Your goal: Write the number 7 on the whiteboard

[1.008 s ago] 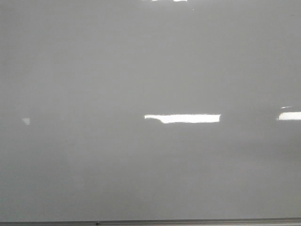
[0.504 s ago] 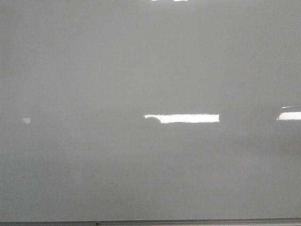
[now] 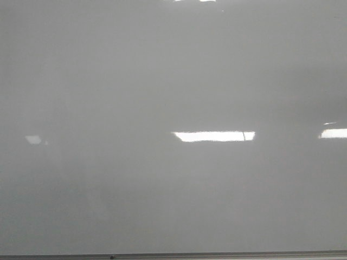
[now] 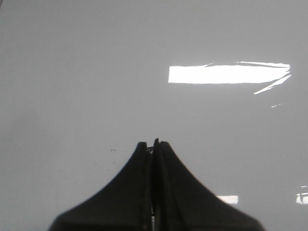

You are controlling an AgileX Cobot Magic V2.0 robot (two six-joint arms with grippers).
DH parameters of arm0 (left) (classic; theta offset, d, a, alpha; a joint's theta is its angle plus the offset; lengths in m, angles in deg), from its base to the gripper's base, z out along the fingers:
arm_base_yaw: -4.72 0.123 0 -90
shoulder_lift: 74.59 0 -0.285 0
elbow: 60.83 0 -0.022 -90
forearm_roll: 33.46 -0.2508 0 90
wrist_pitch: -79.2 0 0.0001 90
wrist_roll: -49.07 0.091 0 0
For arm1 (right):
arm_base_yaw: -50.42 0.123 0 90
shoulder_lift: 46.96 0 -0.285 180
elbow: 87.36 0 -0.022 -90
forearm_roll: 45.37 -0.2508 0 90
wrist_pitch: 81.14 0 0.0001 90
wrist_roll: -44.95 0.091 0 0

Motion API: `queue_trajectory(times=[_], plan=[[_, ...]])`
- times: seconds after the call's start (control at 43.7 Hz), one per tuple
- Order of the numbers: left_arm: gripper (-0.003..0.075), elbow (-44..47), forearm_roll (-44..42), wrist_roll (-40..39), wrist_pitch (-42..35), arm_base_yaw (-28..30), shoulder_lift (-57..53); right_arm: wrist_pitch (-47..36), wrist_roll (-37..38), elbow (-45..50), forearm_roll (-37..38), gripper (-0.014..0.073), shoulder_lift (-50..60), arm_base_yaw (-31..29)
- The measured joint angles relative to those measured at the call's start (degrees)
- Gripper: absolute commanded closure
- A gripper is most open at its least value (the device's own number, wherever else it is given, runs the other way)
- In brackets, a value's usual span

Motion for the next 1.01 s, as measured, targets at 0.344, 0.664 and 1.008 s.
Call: queue_trajectory(times=[0.344, 0.664, 1.008], plan=[[0.0741, -15.96, 0.00, 0.00, 15.49, 0.00, 15.52, 10.64, 0.00, -12.50, 0.00, 0.0662, -15.12, 0.00], [0.0741, -16.10, 0.00, -0.09, 19.99, 0.00, 25.56, 12.62, 0.00, -12.84, 0.00, 0.0662, -22.32, 0.00], [0.0704, -16.00, 0.00, -0.09, 20.09, 0.00, 32.41, 16.02, -0.72, -12.84, 0.00, 0.0397, -27.29, 5.10]])
